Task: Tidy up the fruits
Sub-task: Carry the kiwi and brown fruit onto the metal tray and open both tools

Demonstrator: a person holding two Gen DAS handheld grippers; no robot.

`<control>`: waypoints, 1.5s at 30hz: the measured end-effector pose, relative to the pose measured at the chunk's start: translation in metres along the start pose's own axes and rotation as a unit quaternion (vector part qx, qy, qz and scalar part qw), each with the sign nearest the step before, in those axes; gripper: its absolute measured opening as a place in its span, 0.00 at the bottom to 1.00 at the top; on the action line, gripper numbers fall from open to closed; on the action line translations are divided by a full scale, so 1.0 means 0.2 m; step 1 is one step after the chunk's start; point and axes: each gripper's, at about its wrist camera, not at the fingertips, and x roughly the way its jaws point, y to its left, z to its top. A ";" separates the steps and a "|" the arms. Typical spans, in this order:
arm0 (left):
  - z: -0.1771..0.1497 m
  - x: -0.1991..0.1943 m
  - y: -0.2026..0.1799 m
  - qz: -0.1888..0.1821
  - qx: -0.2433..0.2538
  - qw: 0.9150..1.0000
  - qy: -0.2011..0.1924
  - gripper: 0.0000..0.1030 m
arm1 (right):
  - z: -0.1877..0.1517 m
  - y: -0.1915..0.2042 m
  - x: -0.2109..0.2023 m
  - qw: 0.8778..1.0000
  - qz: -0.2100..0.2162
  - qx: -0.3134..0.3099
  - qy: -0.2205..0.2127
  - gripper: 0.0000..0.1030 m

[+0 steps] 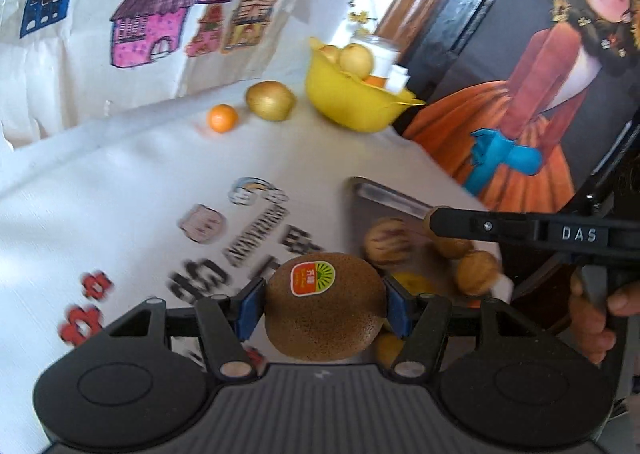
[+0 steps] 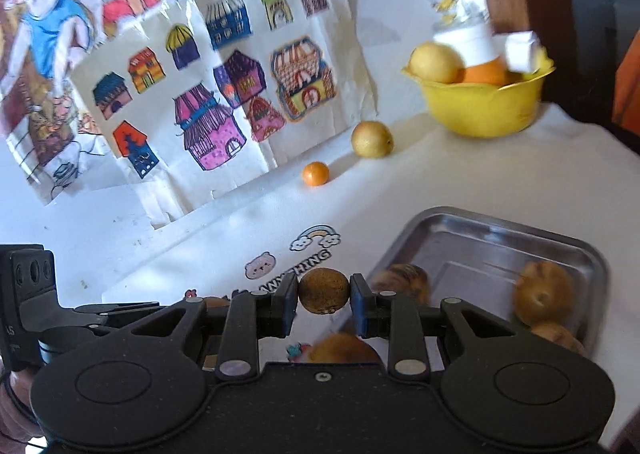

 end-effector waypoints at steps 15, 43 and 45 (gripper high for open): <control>-0.22 0.00 -0.28 -0.043 -0.023 0.999 0.024 0.64 | -0.47 -0.15 -0.34 0.996 -0.058 -0.020 -0.062 0.29; -0.36 0.10 -0.46 0.024 0.128 0.991 0.018 0.64 | -0.80 -0.13 -0.22 0.968 -0.169 -0.157 -0.100 0.29; -0.36 0.11 -0.47 0.028 0.137 0.990 0.016 0.64 | -0.81 -0.13 -0.22 0.967 -0.171 -0.161 -0.101 0.29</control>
